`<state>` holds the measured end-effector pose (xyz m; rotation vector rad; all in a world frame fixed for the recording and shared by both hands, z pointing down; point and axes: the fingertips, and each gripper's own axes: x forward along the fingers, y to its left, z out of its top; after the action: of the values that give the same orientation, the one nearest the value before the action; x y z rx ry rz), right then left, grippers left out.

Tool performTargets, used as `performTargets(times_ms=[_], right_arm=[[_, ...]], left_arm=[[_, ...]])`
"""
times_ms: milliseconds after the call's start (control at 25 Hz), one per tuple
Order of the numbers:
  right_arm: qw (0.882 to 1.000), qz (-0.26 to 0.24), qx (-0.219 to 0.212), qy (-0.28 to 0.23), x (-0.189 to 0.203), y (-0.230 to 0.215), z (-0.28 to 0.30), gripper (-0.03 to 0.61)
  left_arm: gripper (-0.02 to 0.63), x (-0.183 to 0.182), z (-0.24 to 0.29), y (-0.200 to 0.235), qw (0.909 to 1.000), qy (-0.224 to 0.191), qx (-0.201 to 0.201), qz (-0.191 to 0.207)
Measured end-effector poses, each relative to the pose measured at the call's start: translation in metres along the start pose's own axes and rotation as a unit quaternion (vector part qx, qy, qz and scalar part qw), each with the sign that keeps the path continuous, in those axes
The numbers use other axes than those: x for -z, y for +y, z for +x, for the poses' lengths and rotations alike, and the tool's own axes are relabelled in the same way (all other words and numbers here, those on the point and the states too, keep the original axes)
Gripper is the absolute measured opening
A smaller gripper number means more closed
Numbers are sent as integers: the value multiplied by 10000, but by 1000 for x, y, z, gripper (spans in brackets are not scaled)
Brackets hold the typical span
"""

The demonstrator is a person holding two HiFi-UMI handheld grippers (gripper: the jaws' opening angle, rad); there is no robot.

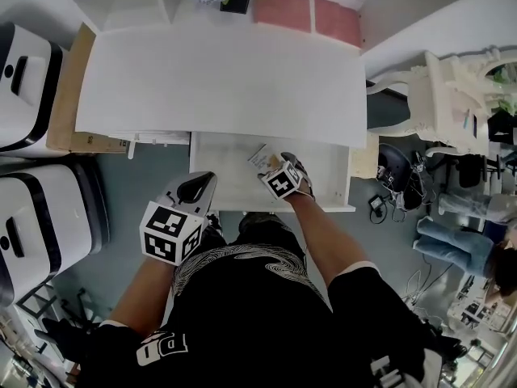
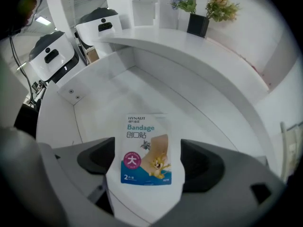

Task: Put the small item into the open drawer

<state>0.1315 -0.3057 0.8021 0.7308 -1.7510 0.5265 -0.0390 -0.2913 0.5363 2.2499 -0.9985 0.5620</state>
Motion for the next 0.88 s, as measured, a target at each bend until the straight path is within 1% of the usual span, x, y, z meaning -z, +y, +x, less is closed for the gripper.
performTargets(times_ms=[80,160,240,280,360,440,480,560,640,760,880], right_arm=[[9997,175,82,-179,-5,-1,-13,428],[9979,388,146,-491,-15,0,-31,426],[9938,680,189,-863,-25,4,-50,423],[9905,848,232,-1061,-31,6,-62,384],[9805,1246,367,-1475,-39,6,-88,194],[9652,1730,389,-1922,-46,9,-118,61],[9566,1945,331,-2145,-49,13,-133,9],[9389,2261,109,-2592,-55,26,-163,8],[9214,2464,-143,-3002,-63,41,-193,8],[8948,2669,-447,-3550,-75,61,-236,6],[8706,2828,-600,-3982,-81,79,-272,6]], left_arm=[[14,-4,-2,-2,9999,-57,74,94],[14,-7,-4,-5,9996,-109,151,195],[14,-9,-9,-7,9992,-167,213,281],[14,-10,-11,-8,9990,-203,239,320],[14,-12,-17,-11,9984,-276,295,399],[14,-13,-22,-15,9977,-329,357,479],[14,-12,-25,-17,9973,-343,389,514],[14,-10,-32,-21,9966,-363,460,578],[14,-8,-38,-26,9957,-386,544,643],[14,-5,-47,-33,9938,-434,693,749],[14,0,-57,-45,9915,-472,851,860]])
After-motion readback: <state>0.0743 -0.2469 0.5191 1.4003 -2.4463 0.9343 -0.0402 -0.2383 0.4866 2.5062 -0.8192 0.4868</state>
